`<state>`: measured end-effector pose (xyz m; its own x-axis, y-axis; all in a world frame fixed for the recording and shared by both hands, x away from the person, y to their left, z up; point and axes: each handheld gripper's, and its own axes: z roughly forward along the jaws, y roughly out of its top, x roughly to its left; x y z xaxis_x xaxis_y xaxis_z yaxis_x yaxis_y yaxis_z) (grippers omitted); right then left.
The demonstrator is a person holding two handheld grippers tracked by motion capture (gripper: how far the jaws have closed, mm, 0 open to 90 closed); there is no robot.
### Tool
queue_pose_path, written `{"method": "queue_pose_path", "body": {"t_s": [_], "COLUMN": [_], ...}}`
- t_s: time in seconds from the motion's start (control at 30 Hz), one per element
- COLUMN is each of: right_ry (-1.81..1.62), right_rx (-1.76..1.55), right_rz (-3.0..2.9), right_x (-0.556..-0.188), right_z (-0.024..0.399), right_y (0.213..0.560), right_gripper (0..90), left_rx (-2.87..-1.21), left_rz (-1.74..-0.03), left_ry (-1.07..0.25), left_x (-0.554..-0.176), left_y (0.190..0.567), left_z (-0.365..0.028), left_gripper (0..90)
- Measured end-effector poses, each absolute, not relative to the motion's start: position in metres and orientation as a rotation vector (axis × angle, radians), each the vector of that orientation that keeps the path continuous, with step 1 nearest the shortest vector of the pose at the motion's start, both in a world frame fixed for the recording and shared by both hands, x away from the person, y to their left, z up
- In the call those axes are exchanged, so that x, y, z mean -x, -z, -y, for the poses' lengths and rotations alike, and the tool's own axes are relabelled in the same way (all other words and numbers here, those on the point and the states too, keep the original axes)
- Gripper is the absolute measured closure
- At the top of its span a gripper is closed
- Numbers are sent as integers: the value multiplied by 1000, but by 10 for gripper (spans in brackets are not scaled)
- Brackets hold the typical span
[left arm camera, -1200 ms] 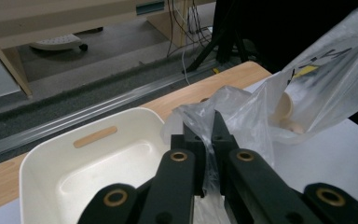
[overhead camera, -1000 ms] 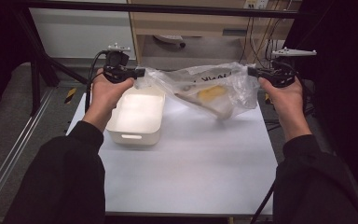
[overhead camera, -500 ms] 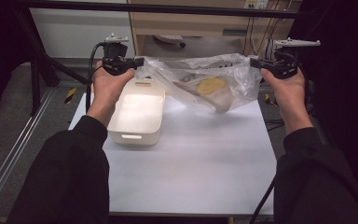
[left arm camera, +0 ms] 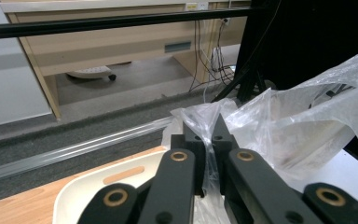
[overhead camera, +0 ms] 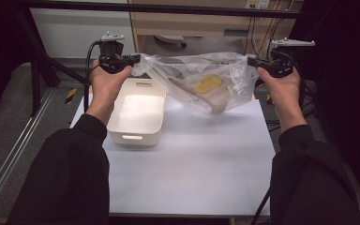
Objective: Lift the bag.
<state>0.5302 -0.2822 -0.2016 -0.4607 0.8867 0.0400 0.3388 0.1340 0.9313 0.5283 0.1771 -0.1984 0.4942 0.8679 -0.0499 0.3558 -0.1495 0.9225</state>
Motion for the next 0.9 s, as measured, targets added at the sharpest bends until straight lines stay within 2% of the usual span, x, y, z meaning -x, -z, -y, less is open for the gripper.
{"method": "queue_pose_path", "body": {"t_s": [0.3,0.9], "right_ry": [-1280,-1327], "right_rx": [-1157,-1129], "right_rz": [-1959,-2028], "right_x": [-518,-460], "right_z": [285,290], "right_y": [223,266], "right_gripper": [900,900], "left_rx": [-1791,-1861], "left_rz": [-1019,-949], "left_ry": [-574,-403], "left_x": [-512,-434], "left_y": [222,274], "left_z": [-183,-205], "left_gripper": [900,900]}}
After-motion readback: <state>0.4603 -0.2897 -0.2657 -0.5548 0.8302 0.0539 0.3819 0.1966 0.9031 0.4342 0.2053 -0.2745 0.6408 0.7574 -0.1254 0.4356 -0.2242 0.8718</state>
